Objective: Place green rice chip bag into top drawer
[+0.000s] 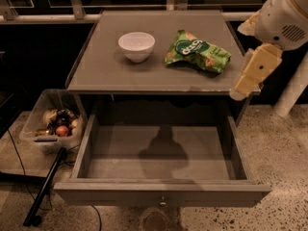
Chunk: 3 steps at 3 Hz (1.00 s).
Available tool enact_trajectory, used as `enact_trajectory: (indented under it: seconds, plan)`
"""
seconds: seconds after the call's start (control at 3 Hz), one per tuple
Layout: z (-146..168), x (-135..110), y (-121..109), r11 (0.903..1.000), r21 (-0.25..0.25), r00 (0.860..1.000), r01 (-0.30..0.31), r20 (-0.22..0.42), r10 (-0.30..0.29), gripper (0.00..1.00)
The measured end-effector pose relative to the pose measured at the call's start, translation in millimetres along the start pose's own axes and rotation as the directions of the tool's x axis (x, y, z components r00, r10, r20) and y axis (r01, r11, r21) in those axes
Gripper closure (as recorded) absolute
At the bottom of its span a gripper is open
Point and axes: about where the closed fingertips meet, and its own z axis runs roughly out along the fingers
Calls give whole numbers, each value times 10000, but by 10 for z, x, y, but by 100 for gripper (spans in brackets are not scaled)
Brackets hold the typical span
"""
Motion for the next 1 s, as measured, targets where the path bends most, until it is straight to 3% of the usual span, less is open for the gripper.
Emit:
enact_trajectory:
  seconds: [0.33,0.67,1.0]
  plan:
    - [126,-6,-313,9868,982,9916,-1288,191,1275,0]
    - [259,102,-597,9386,1913,9577,-2870,389,2850,0]
    - [258,101,-595,9390,1912,9581,-2858,387,2838,0]
